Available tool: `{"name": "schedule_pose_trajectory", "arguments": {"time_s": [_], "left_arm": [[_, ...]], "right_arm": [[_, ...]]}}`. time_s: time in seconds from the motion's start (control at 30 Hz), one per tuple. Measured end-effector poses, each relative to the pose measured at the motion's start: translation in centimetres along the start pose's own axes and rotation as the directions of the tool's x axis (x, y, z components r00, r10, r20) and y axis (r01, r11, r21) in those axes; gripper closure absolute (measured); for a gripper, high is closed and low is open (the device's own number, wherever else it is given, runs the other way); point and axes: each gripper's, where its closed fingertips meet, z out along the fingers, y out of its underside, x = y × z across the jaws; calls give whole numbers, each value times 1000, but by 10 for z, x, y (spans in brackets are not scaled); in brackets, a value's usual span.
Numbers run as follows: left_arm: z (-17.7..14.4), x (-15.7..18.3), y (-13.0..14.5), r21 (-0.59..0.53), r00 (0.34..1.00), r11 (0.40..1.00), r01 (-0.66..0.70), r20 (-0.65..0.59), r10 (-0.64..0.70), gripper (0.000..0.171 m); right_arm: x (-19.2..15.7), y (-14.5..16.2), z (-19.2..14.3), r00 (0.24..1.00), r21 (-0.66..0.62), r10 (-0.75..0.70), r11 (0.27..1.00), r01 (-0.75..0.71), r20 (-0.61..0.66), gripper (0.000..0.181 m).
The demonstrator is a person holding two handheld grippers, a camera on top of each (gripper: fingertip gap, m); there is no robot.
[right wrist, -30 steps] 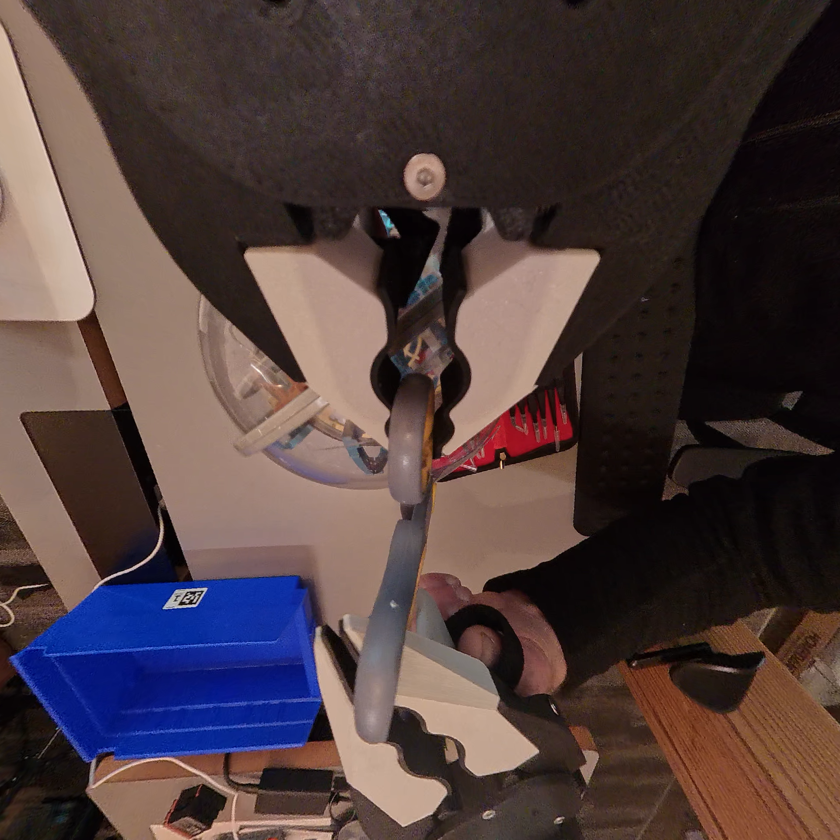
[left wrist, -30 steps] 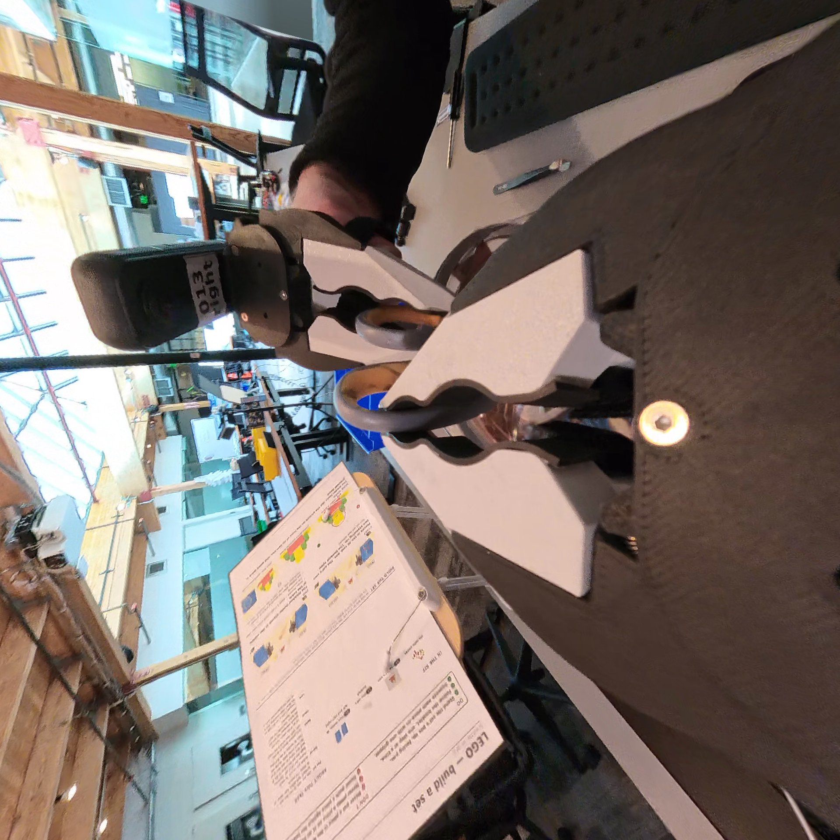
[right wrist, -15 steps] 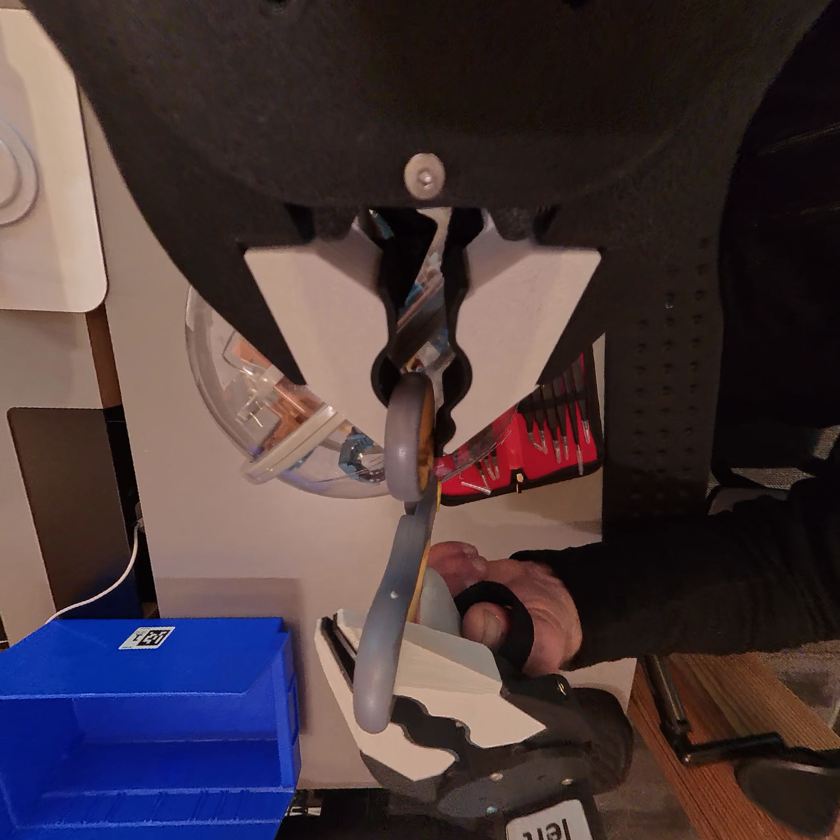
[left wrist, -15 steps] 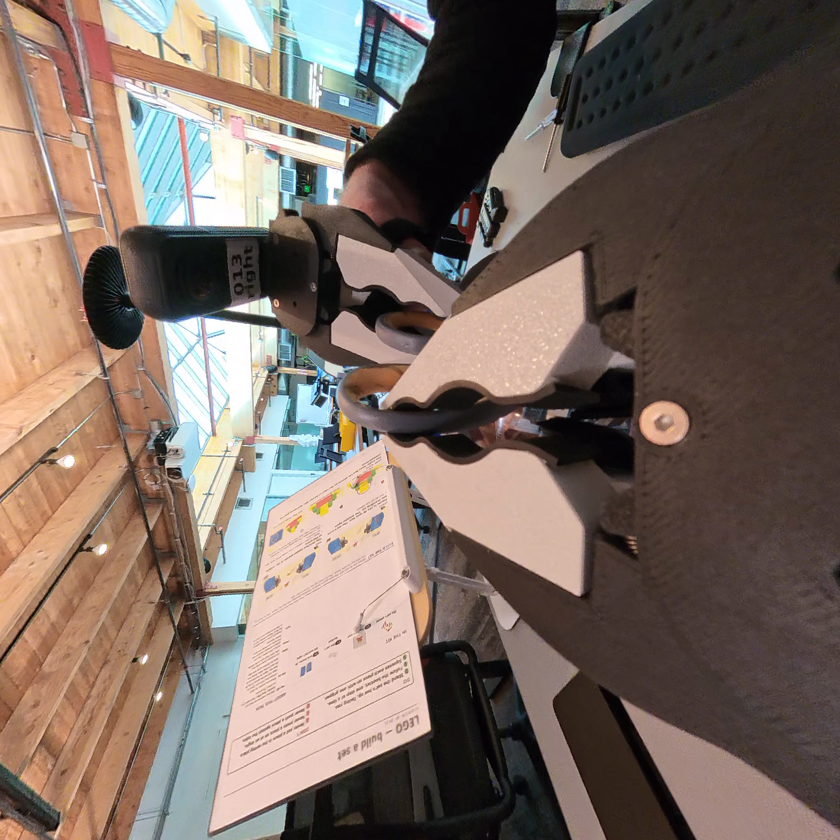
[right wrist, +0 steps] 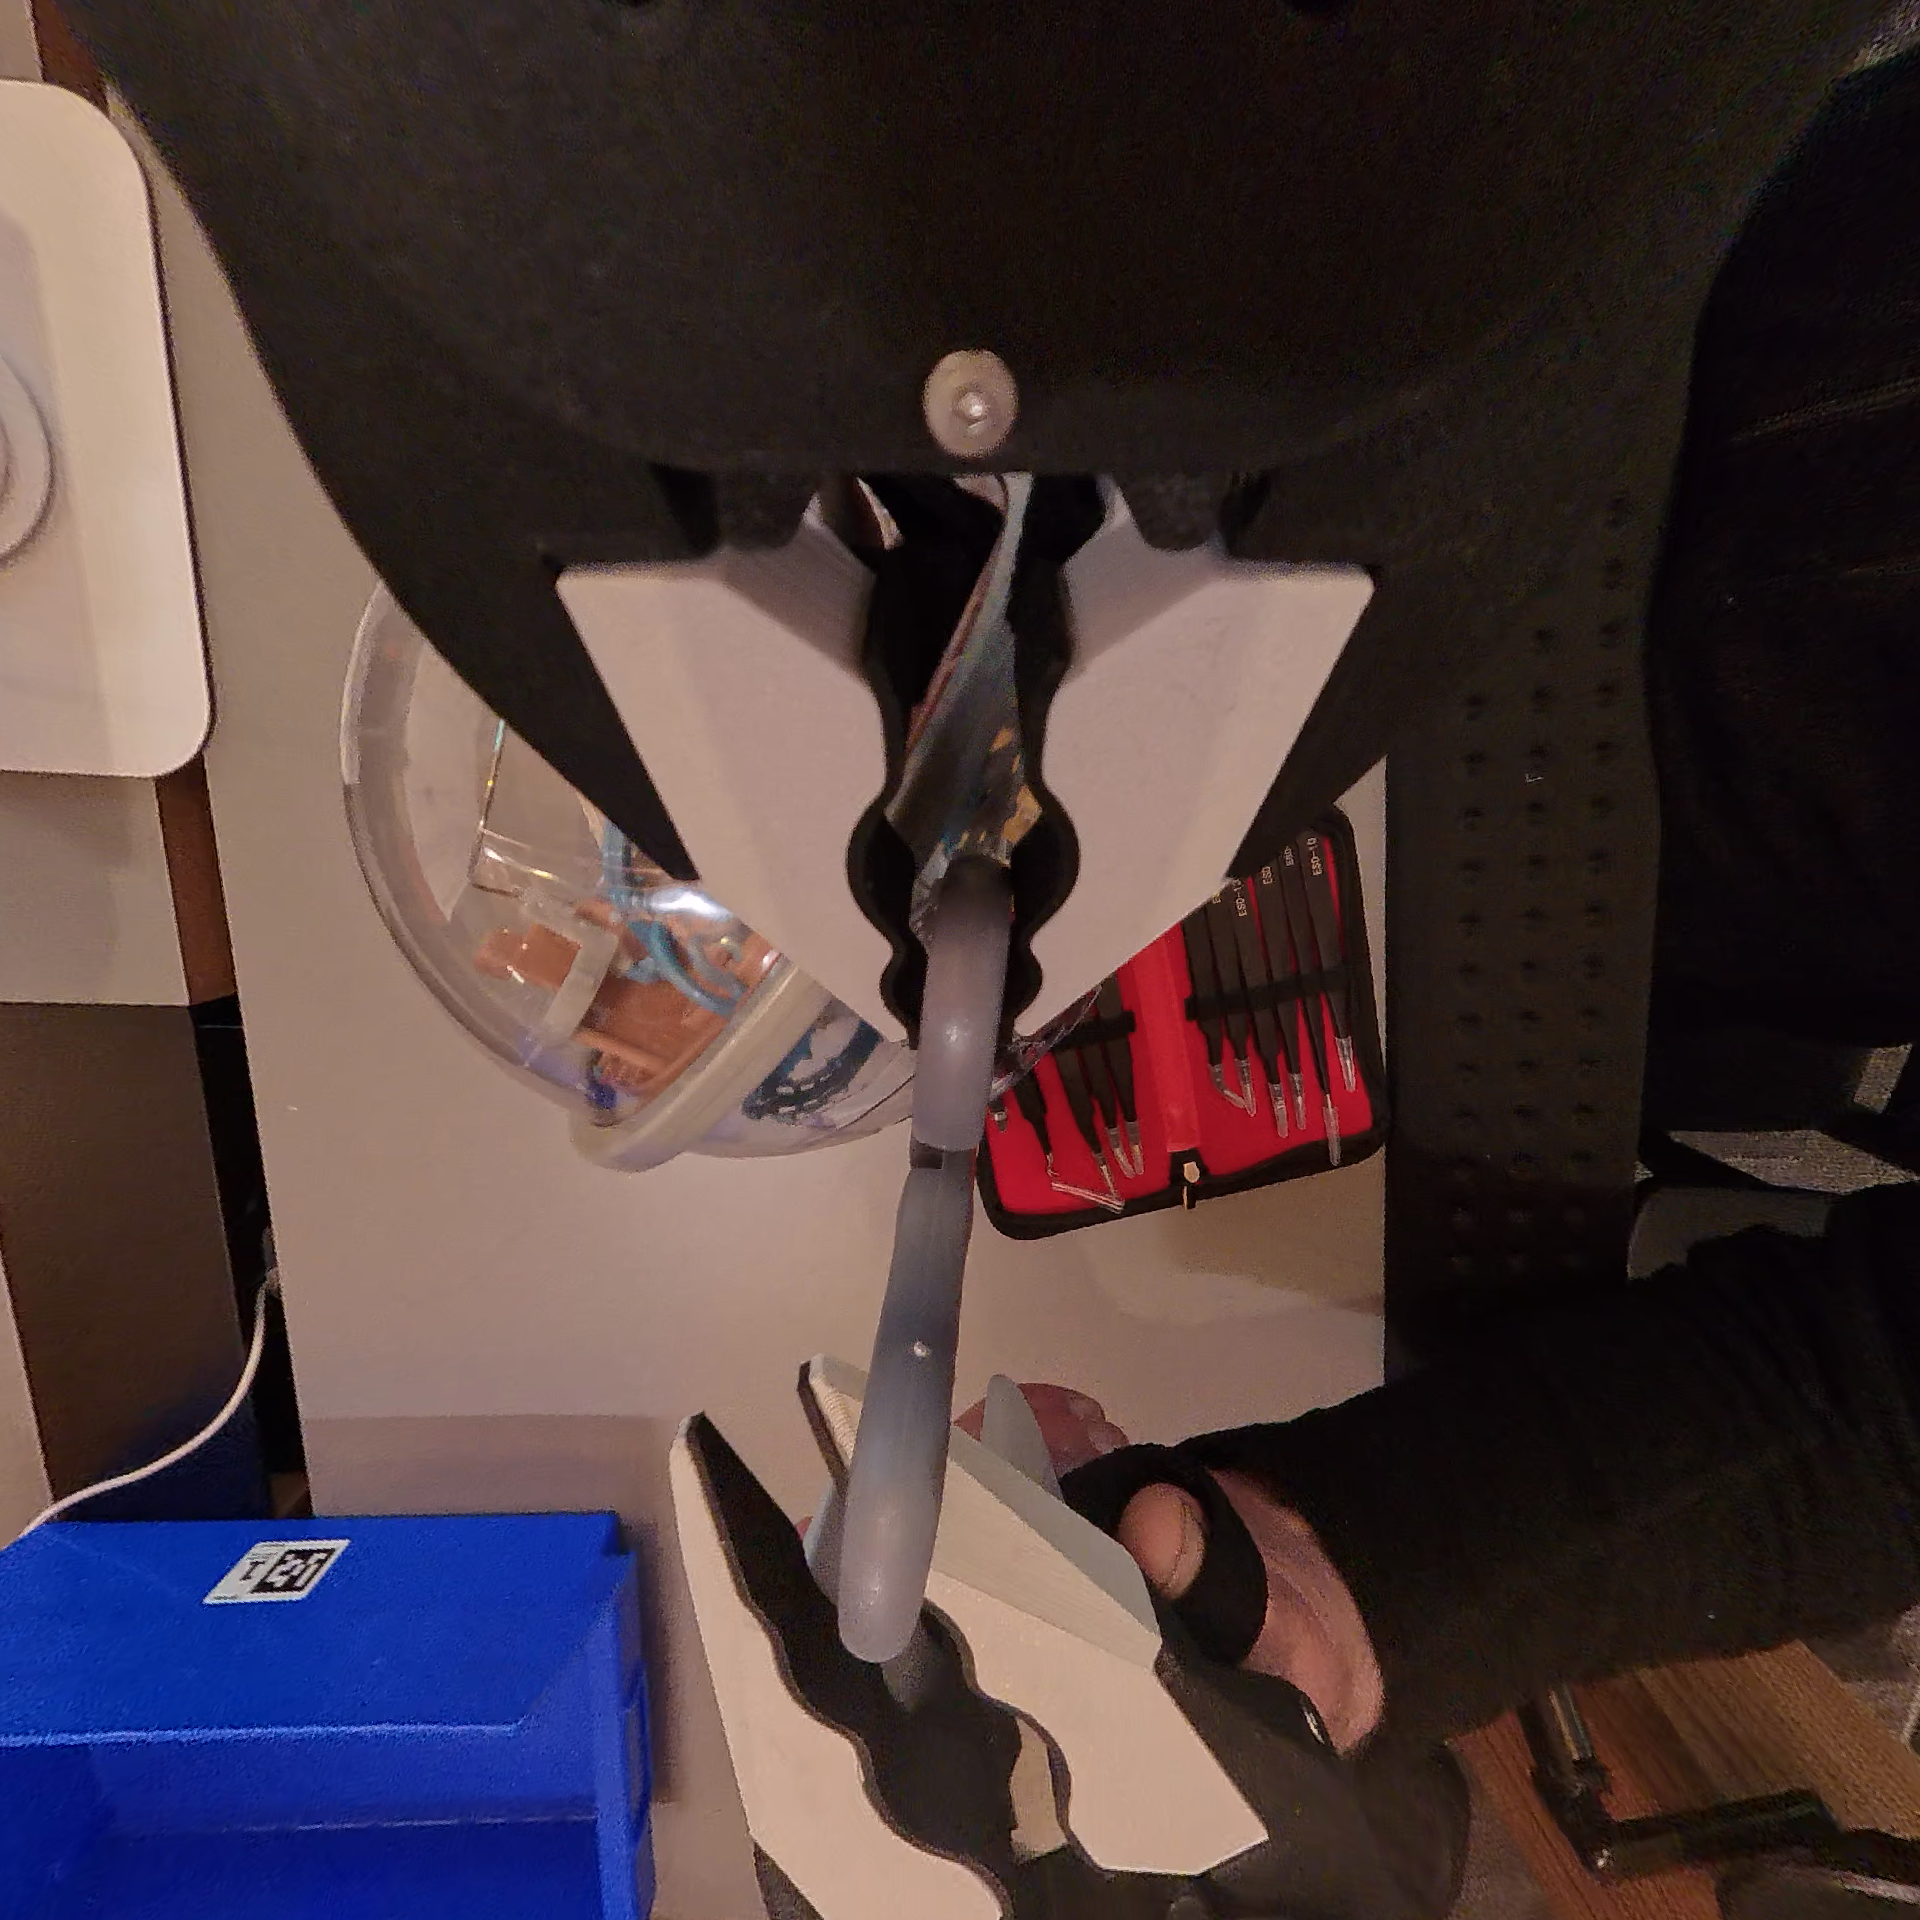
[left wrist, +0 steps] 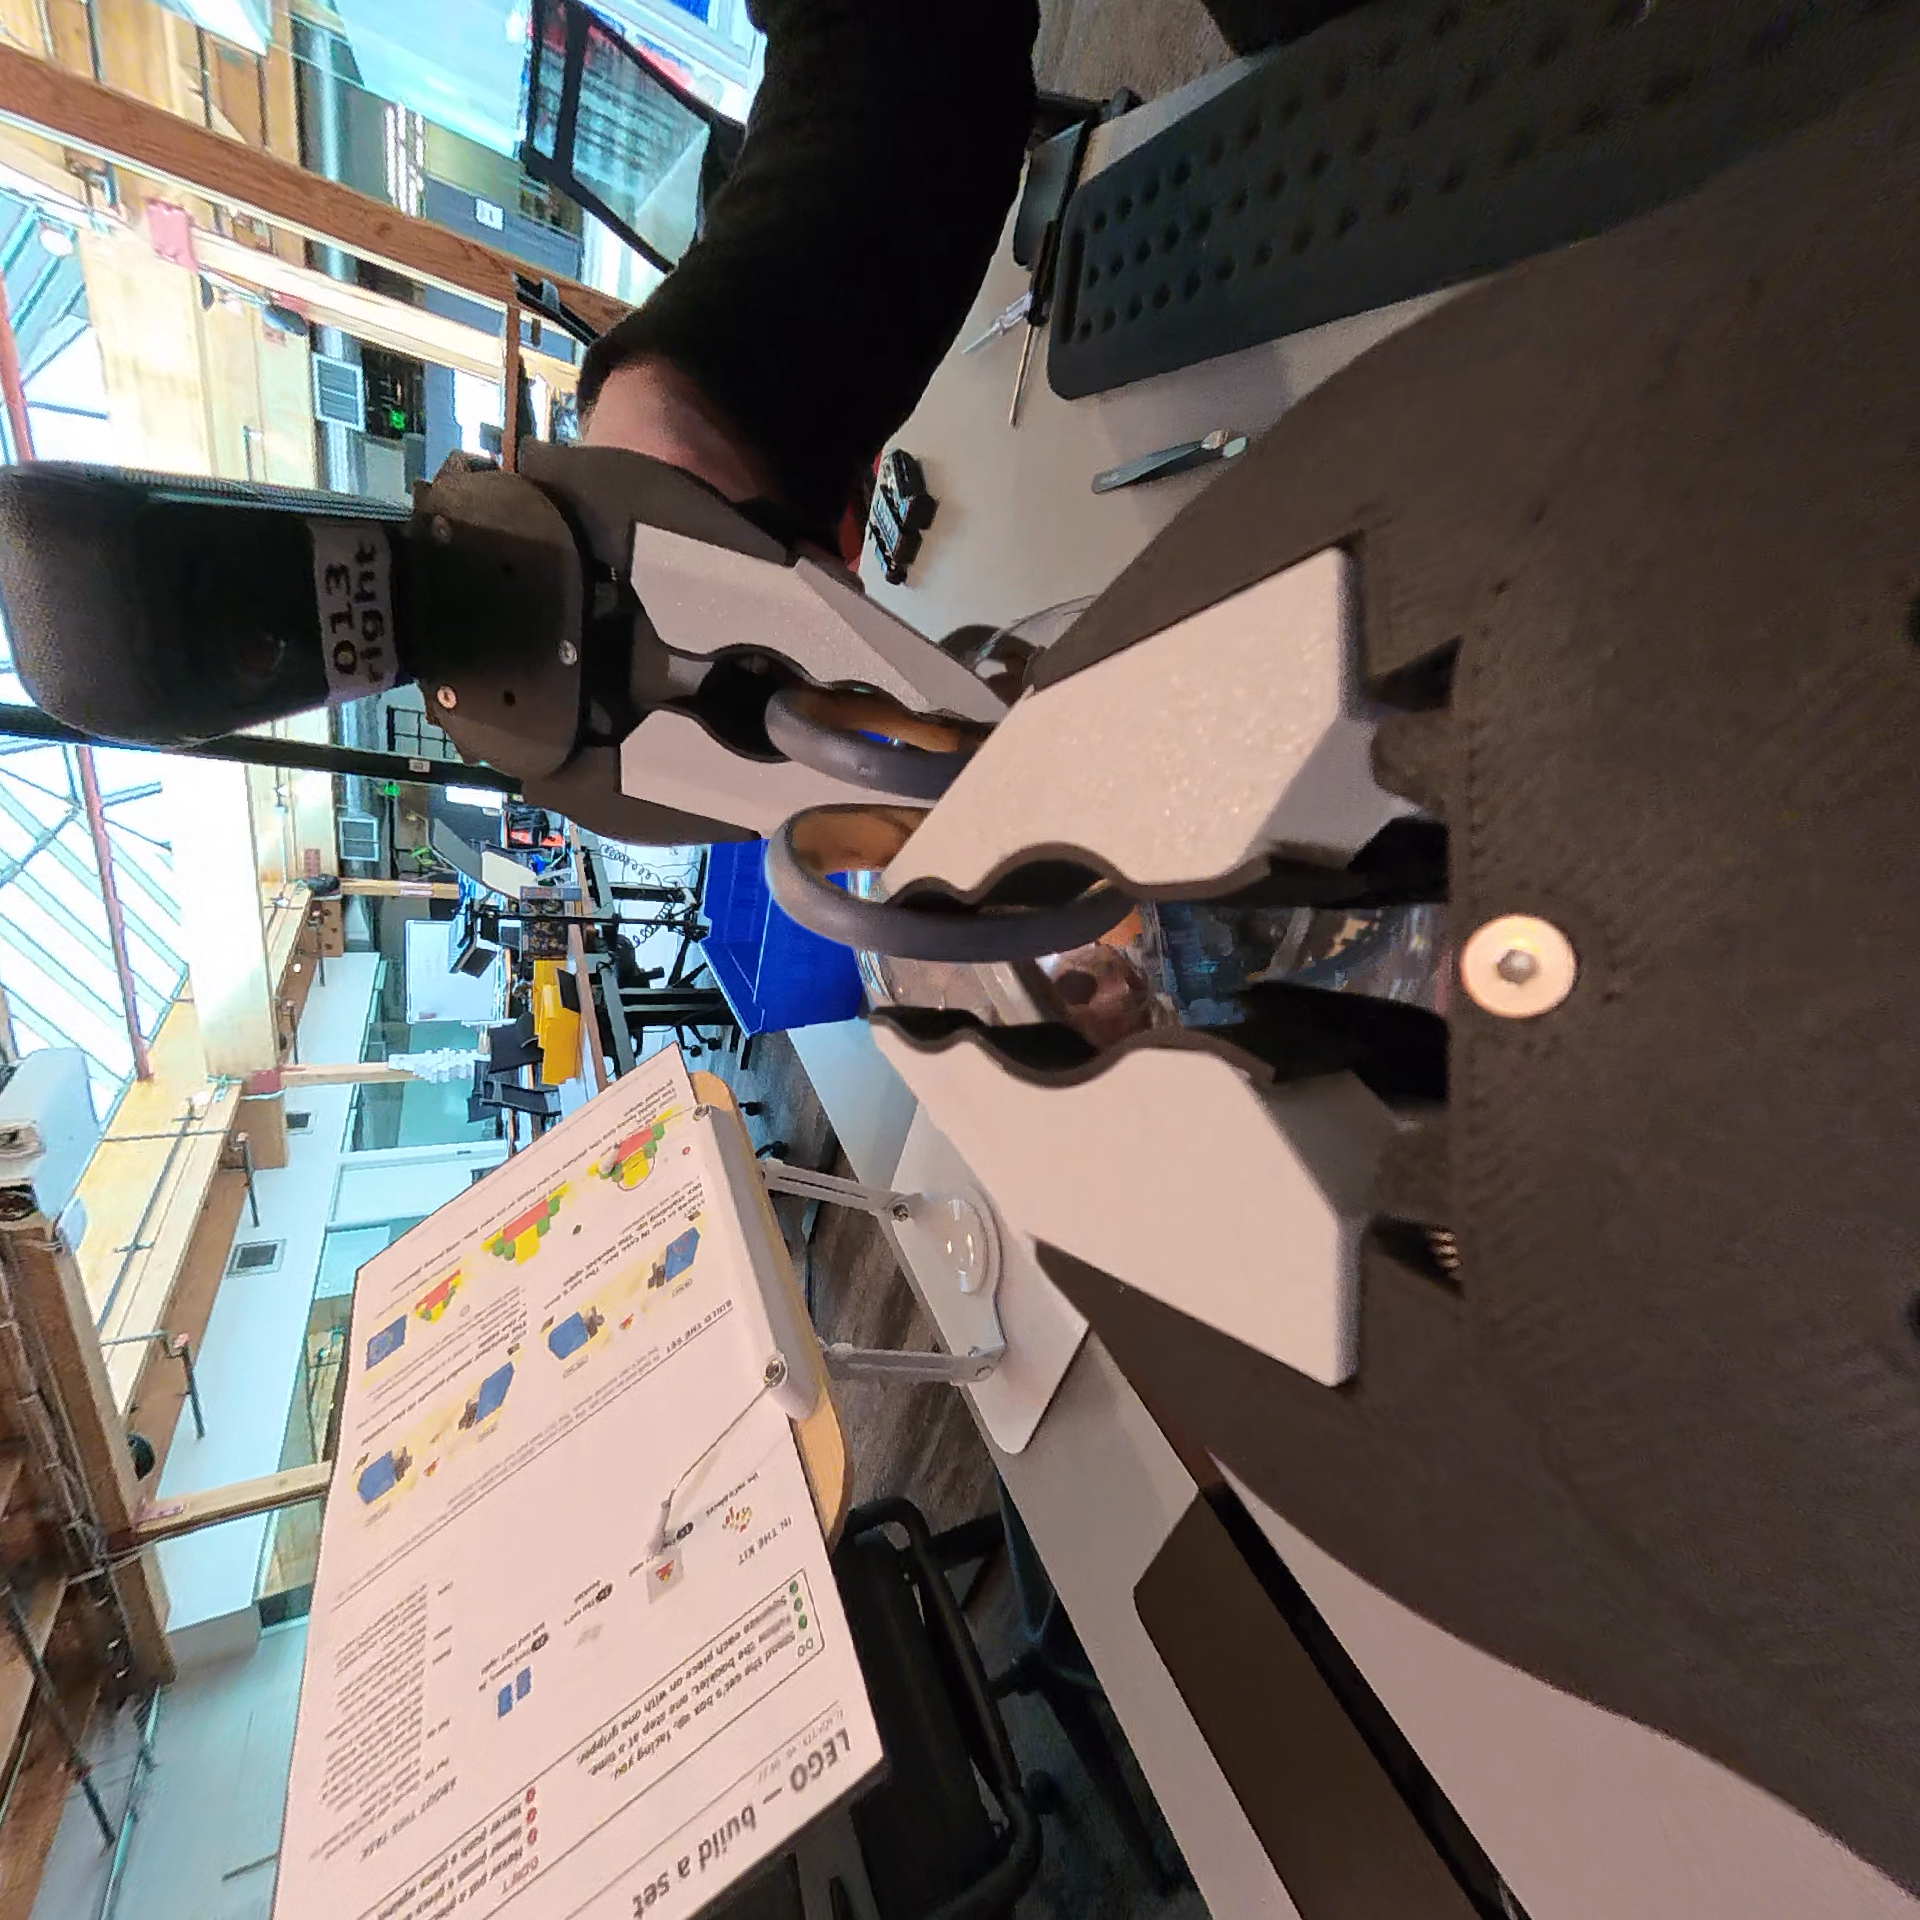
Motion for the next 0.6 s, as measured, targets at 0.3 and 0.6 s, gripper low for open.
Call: {"name": "schedule_pose_trajectory", "arguments": {"time_s": [0.3,0.6], "left_arm": [[-16,7,7,40,999,999,-37,21,36,171],[-11,3,22,70,996,997,-20,87,14,171]], "right_arm": [[-7,-7,14,997,-70,-72,995,69,-36,172],[-1,-3,25,985,-195,-124,976,100,-116,173]]}}
